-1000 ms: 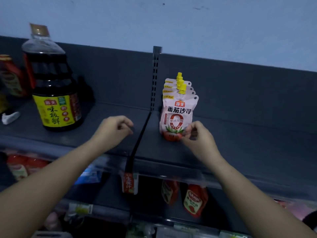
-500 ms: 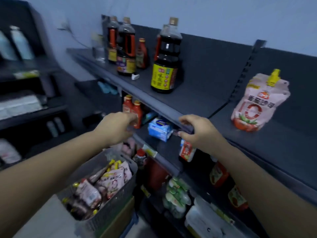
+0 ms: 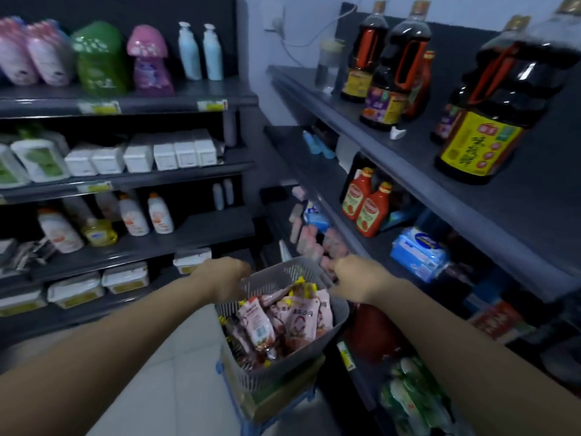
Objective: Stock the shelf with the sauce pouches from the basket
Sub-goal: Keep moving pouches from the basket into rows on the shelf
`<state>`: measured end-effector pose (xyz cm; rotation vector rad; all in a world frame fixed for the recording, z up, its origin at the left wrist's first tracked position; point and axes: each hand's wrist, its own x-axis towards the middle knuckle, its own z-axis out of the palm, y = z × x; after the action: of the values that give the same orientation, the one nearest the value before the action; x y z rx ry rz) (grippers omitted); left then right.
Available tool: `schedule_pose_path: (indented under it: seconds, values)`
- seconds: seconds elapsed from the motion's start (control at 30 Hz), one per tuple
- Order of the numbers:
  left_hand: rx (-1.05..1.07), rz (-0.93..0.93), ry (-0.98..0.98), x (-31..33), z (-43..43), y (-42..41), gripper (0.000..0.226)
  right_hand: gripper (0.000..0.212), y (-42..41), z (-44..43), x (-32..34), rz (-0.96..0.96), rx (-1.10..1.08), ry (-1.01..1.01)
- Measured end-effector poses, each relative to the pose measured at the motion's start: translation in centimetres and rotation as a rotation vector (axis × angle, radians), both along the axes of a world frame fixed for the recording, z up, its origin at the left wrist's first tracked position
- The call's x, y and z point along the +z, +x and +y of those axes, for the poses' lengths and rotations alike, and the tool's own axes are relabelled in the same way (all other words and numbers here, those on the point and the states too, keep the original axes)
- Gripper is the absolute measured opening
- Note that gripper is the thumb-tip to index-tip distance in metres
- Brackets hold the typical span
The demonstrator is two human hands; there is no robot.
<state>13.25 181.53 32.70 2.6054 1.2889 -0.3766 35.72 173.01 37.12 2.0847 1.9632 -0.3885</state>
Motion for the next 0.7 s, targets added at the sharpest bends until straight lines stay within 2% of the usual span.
schedule_pose_path:
  seconds: [0.1, 0.2, 0.4, 0.57, 0.7]
  values:
    - [0.047, 0.041, -0.104, -3.2, 2.6, -1.3, 0.037, 0.023, -1.3, 3.2, -3.0, -0.036, 0.052, -0.13]
    - [0.108, 0.059, -0.209, -6.2, 4.9, -1.7, 0.036, 0.015, -1.6, 5.8, -6.4, -0.027, 0.063, -0.206]
    - [0.199, 0.039, -0.309, -11.9, 6.8, -0.5, 0.031, 0.031, 0.4, 8.6, -13.3, 0.01, -0.053, -0.32]
    - [0.368, -0.03, -0.368, -15.5, 7.7, 1.7, 0.022, 0.023, 3.4, 10.5, -18.7, 0.072, -0.121, -0.397]
    - [0.518, -0.058, -0.48, -19.0, 7.8, 3.6, 0.029, 0.027, 6.1, 12.5, -23.4, 0.127, -0.129, -0.472]
